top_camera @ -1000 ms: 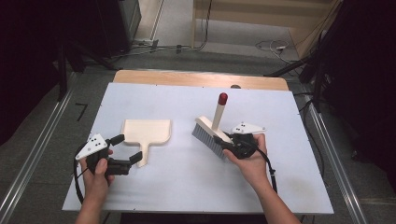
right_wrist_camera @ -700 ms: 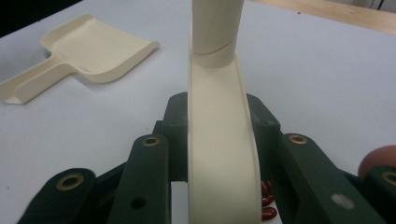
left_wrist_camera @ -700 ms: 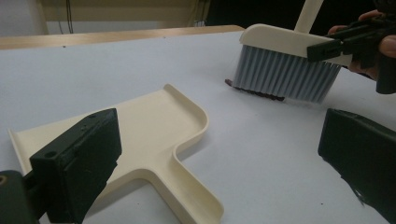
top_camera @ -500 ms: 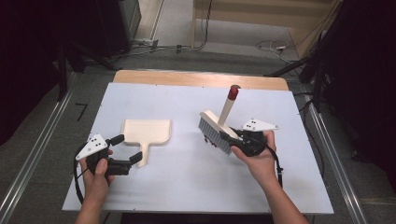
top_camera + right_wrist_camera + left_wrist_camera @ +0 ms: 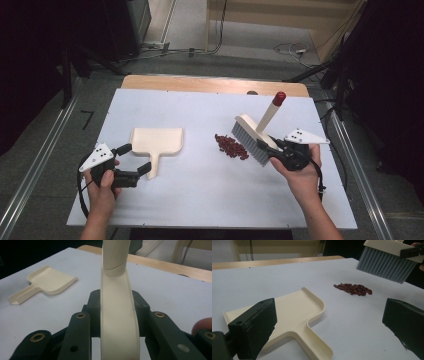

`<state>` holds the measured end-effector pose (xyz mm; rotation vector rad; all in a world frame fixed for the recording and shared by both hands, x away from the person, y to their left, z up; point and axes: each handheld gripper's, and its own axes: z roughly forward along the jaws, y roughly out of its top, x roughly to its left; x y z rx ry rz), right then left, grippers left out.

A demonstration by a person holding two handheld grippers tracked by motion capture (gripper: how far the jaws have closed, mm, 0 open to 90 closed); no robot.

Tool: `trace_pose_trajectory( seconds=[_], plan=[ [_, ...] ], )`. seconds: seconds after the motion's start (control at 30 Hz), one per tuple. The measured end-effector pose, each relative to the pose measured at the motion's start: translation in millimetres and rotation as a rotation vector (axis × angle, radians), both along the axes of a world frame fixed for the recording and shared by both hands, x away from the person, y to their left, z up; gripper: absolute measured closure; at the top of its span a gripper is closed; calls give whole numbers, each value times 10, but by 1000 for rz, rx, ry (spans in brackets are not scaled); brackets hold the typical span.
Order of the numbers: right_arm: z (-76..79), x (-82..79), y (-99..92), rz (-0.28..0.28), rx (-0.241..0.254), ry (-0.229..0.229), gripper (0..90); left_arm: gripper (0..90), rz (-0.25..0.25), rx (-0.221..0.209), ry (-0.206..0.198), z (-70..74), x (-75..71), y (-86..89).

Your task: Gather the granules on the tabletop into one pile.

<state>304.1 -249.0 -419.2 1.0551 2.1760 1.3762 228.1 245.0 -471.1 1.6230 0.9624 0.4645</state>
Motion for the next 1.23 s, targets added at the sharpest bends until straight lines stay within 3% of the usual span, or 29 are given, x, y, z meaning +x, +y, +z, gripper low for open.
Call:
trace_pose_trajectory(
  seconds=[0.43, 0.8, 1.0, 1.23],
  plan=[
    [-134, -17, -600, -144, 27, 18, 653, 0, 5, 4, -4, 12, -4, 21],
    [-288, -6, -998, -202, 47, 43, 653, 0, 10, 11, -8, 12, 0, 45],
    [-318, -3, -1113, -215, 55, 53, 653, 0, 16, 15, -6, 6, 11, 56],
    [-321, 4, -1103, -211, 53, 54, 653, 0, 12, 20, -3, 4, 15, 39]
  ],
)
